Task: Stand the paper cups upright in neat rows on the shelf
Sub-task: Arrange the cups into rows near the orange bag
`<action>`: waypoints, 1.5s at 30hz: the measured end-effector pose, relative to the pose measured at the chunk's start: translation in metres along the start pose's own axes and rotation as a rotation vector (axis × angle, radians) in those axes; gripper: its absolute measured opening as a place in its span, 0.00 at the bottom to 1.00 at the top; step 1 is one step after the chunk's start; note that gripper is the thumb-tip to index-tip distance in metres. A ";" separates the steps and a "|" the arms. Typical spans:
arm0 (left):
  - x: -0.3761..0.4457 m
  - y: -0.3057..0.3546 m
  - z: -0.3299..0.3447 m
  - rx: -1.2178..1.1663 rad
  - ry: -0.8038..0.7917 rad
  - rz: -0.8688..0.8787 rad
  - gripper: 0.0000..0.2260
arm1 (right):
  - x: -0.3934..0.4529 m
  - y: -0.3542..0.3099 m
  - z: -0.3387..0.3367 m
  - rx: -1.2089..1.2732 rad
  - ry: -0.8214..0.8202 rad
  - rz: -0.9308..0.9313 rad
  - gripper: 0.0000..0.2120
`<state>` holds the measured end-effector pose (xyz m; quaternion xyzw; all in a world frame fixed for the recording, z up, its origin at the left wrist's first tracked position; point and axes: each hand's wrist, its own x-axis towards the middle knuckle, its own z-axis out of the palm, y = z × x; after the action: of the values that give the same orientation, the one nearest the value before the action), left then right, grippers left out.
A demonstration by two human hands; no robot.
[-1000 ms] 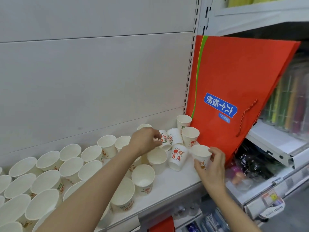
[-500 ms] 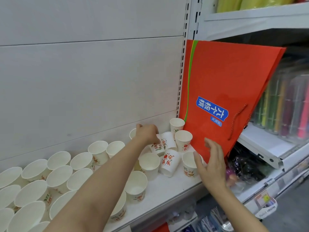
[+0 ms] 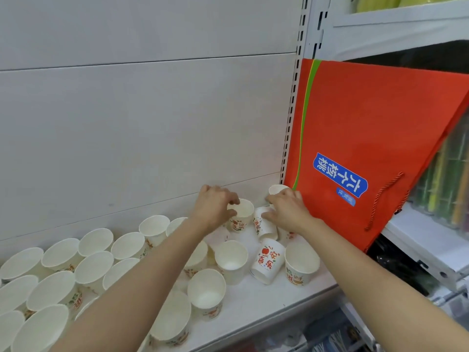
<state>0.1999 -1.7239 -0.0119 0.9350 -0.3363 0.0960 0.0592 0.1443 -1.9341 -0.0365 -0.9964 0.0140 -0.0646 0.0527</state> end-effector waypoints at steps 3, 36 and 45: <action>-0.020 -0.017 -0.021 0.074 -0.076 -0.024 0.10 | 0.016 -0.002 0.003 -0.091 -0.156 -0.027 0.24; -0.044 -0.006 -0.005 0.217 -0.334 -0.003 0.21 | -0.072 -0.018 -0.005 0.361 -0.021 0.042 0.11; -0.040 -0.021 -0.004 0.096 -0.246 -0.243 0.14 | -0.077 -0.041 -0.008 0.226 -0.140 0.138 0.17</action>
<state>0.1827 -1.6828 -0.0176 0.9752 -0.2207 -0.0111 -0.0157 0.0682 -1.8914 -0.0335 -0.9829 0.0715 0.0076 0.1696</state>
